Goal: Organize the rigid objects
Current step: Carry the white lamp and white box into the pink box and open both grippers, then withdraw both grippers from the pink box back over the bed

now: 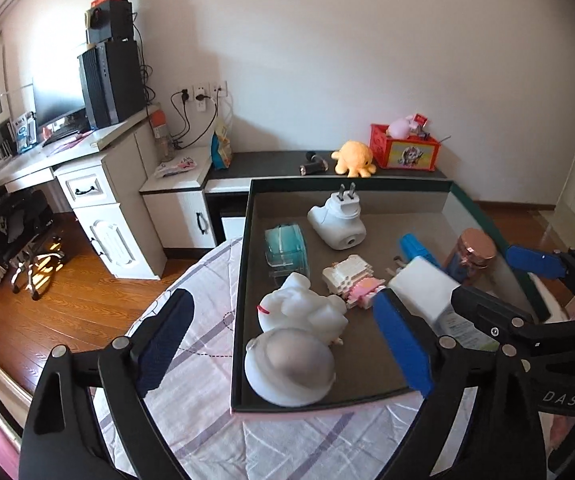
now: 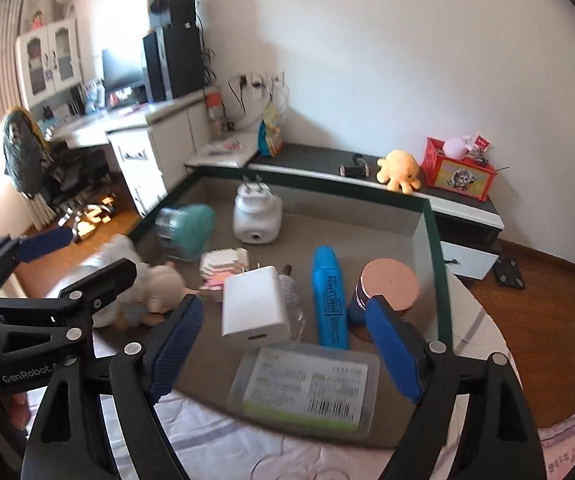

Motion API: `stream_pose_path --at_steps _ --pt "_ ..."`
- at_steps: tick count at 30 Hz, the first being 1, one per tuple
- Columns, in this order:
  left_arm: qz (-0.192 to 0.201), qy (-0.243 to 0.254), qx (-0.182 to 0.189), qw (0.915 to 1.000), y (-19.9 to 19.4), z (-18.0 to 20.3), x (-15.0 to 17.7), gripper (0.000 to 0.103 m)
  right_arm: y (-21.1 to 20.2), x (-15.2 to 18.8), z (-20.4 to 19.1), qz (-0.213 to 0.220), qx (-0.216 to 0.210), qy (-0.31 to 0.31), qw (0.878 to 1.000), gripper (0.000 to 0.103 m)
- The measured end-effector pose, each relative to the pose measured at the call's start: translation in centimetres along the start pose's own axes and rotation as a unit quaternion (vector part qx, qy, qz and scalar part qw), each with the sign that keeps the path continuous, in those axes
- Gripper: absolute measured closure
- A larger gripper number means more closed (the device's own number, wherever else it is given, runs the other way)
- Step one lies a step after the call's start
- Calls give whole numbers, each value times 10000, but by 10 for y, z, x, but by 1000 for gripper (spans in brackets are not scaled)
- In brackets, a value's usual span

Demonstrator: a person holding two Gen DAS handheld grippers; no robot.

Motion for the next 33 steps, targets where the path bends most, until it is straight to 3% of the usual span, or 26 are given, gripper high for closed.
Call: stream_pose_path --at_steps 5,9,13,14,15,17,26,33 --pt "588 -14 -117 9982 -75 6 10 0 -72 8 -13 520 -28 31 9986 18" --pt "1057 50 -222 9941 -140 15 28 0 -127 21 -25 930 -87 118 9956 12" --pt "1242 355 -495 9904 -195 30 51 0 -181 40 -36 1210 -200 228 9922 10" --pt "1338 370 -559 9887 -209 32 57 0 -191 44 -39 1264 -191 244 9915 8" --pt "1404 353 -575 9878 -223 33 61 0 -204 51 -43 1360 -187 252 9902 0" --pt "1538 193 -485 9867 -248 33 72 0 -227 63 -50 1524 -135 277 9878 0" --pt "1839 181 -430 9818 -329 47 109 0 -310 107 -67 2067 142 256 9780 0" --pt "2094 182 -540 9762 -370 57 122 0 -354 124 -74 2307 324 215 9722 0"
Point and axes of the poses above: each gripper's, at about its wrist camera, not at the fingertips, and y roughly the way its jaws point, z to its right, x to its underside, the point moved 4 cm from there along y, roughly the way its jaws point, and after that the axes turned 6 degrees about x, right-handed, at the moved point
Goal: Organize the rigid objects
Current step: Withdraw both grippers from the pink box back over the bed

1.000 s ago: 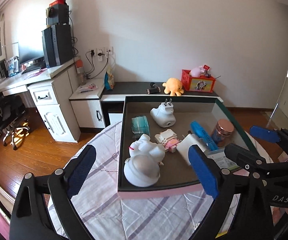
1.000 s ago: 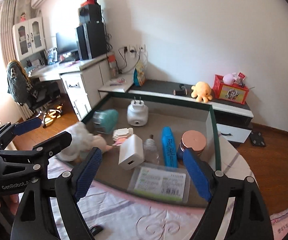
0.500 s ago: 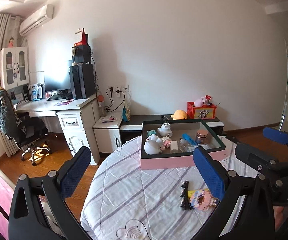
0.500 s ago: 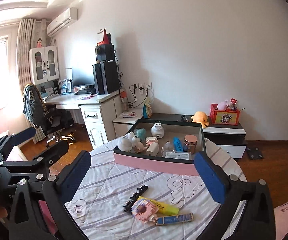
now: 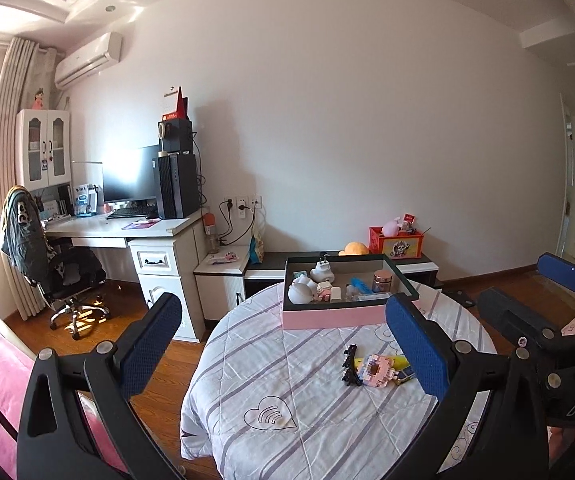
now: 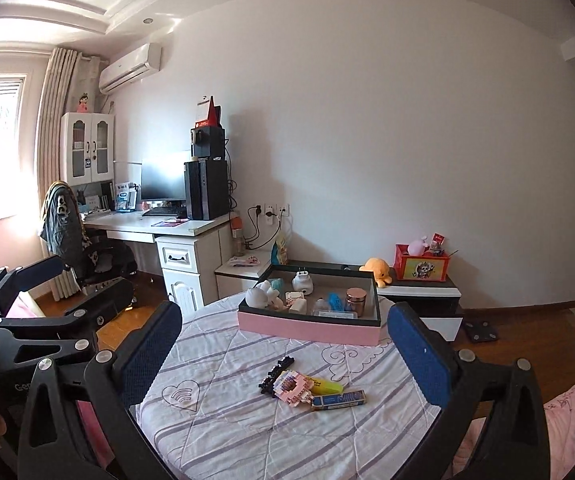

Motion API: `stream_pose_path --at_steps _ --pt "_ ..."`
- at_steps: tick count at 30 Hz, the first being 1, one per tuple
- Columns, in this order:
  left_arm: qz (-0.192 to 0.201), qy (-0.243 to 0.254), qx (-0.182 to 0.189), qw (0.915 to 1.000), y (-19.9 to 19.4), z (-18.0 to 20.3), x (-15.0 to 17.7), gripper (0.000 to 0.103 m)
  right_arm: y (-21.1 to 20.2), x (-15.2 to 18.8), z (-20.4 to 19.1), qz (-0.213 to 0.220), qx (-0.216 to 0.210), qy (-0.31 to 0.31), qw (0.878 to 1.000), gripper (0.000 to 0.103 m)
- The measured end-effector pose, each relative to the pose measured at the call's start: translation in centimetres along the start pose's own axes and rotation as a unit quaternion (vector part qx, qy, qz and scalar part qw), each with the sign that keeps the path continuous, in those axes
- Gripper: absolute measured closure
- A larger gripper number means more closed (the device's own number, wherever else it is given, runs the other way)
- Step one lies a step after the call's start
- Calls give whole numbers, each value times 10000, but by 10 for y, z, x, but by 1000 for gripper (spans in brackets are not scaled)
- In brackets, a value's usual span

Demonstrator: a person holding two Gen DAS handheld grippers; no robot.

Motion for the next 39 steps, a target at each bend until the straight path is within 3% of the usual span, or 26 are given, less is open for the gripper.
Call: stream_pose_path --at_steps 15,31,39 --pt "192 78 -35 9998 -28 8 -7 0 -34 -5 0 195 57 36 9998 0" --pt "94 82 -34 9999 -26 8 -4 0 -27 -3 0 56 69 27 10000 0" --pt "-140 68 49 9999 -7 7 8 0 -12 6 2 -139 117 42 9998 0"
Point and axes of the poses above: each gripper's, at about its wrist camera, not at the fingertips, and y roughly the way its jaws point, z to its right, x to its underside, the point moved 4 cm from there along y, roughly the way its jaws point, and after that the axes turned 6 degrees about x, right-handed, at the moved point
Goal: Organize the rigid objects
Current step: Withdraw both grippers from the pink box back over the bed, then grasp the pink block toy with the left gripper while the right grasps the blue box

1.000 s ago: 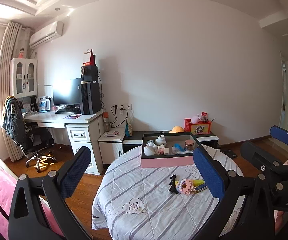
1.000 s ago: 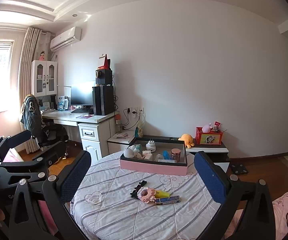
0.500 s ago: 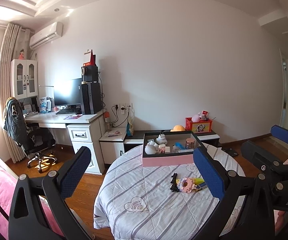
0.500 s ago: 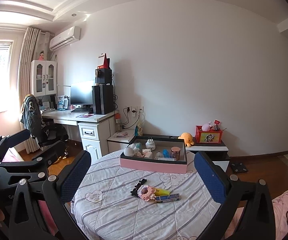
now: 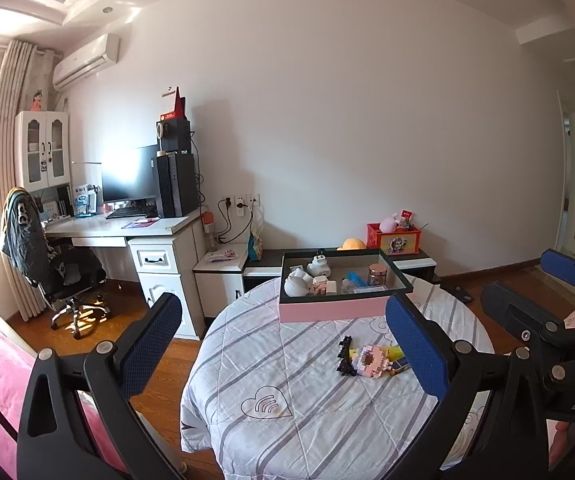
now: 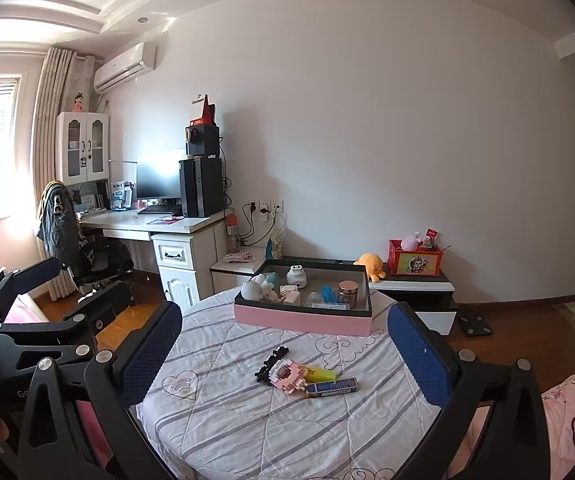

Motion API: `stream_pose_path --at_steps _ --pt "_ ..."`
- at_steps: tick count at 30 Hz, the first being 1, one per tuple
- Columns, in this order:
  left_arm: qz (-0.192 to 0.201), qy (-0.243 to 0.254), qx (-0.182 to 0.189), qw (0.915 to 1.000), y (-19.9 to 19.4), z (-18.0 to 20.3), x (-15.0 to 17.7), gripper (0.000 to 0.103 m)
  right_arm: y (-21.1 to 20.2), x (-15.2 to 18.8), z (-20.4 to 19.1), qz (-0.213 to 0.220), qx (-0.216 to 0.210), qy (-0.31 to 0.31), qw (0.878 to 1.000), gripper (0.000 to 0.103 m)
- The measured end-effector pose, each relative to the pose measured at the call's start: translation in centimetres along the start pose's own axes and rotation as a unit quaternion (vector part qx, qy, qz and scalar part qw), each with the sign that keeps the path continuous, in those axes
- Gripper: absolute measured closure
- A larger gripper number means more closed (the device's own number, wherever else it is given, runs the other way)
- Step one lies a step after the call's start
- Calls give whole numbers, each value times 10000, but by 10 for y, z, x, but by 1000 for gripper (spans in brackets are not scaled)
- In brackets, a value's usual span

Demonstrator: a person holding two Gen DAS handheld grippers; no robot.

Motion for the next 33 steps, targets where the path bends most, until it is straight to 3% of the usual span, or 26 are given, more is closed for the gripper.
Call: stream_pose_path --at_steps 10,17,22,28,33 --pt "-898 -36 411 9951 70 9 48 0 54 44 14 -739 25 29 9973 0" --pt "-1664 105 727 9833 124 23 93 0 104 88 33 -1486 164 32 9888 0" --pt "-2154 127 660 9742 160 22 122 0 145 124 52 -2067 349 126 9777 0" --pt "-2430 72 710 9674 183 22 141 0 191 158 56 -2684 374 80 9625 0" --pt "-2593 65 816 9623 199 24 150 0 223 165 54 -2972 372 -97 9540 0"
Point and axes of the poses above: each gripper's, at about its wrist camera, not at the fingertips, and y roughly the way its jaws point, z to its right, x to its underside, the point moved 4 cm from there along y, roughly the way its jaws point, and after that the axes turned 6 degrees about x, right-handed, at the moved point
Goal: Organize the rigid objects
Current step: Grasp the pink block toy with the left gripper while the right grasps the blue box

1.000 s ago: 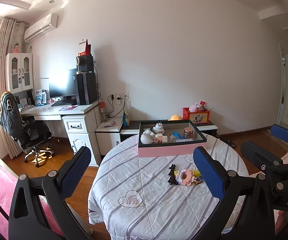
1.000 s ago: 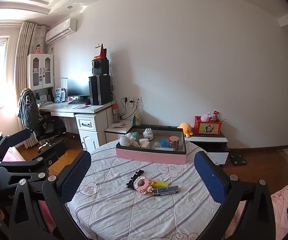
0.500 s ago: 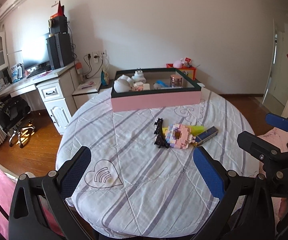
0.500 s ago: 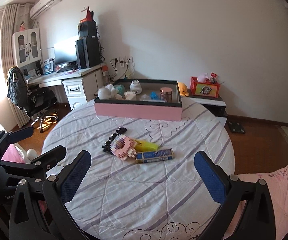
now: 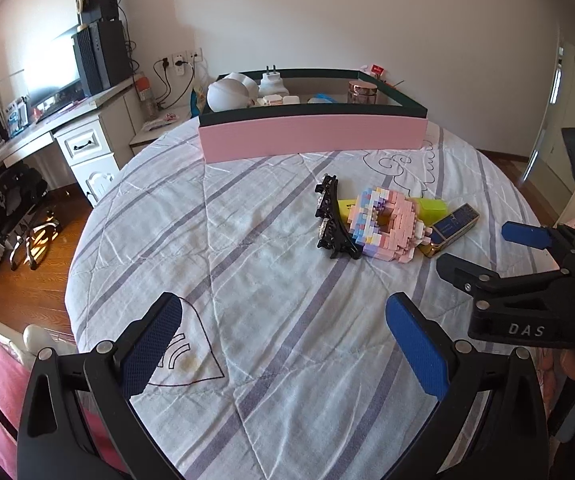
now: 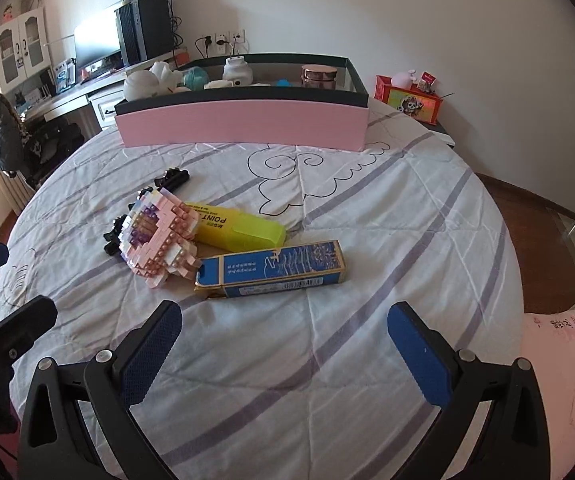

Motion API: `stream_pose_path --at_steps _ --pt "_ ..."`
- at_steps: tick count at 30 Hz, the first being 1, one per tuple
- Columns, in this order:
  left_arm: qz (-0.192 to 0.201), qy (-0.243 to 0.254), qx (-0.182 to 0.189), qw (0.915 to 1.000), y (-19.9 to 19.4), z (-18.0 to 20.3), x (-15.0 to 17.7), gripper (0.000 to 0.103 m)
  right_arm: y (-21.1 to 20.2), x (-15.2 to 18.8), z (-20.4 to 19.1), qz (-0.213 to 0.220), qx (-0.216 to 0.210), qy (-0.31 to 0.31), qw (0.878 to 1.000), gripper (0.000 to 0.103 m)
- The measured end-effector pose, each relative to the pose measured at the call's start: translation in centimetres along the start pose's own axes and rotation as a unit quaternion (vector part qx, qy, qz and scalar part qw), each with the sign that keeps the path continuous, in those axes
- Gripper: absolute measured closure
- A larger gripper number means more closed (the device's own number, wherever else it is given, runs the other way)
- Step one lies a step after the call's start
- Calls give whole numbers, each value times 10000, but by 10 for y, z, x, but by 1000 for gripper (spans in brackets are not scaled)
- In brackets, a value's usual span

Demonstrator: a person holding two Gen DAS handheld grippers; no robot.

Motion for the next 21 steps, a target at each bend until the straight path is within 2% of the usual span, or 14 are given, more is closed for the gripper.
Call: stream_pose_path --at_steps 5,9,11,12,13,17,21 --pt "-156 -51 49 9999 17 -3 -4 0 24 -14 -4 -223 -20 -193 9996 0" --pt "-257 -63 86 9996 29 -2 -10 0 30 -20 1 -233 -150 -278 9992 1" --pt "-312 -32 147 9994 35 2 -12 0 27 -19 6 -170 -197 -315 9992 9" --pt "-325 -28 168 9993 37 3 -12 0 24 -18 10 -128 -209 -295 9993 18" --pt "-335 -23 199 9992 39 5 -13 0 21 -17 16 -90 -194 -251 9995 20" --pt "-229 -1 503 9985 40 20 -19 0 19 -13 38 -44 -202 -82 9998 20" --pt "-136 170 383 9990 46 37 -27 0 18 -10 44 52 -251 -18 9997 20"
Point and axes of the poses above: each gripper's, at about its wrist camera, not at the fingertips, and y roughly the way its jaws point, z to its right, x to its underside, the point moved 4 cm from there along y, roughly the way its jaws point, and after that the axes turned 6 degrees about x, right-handed, at the moved point
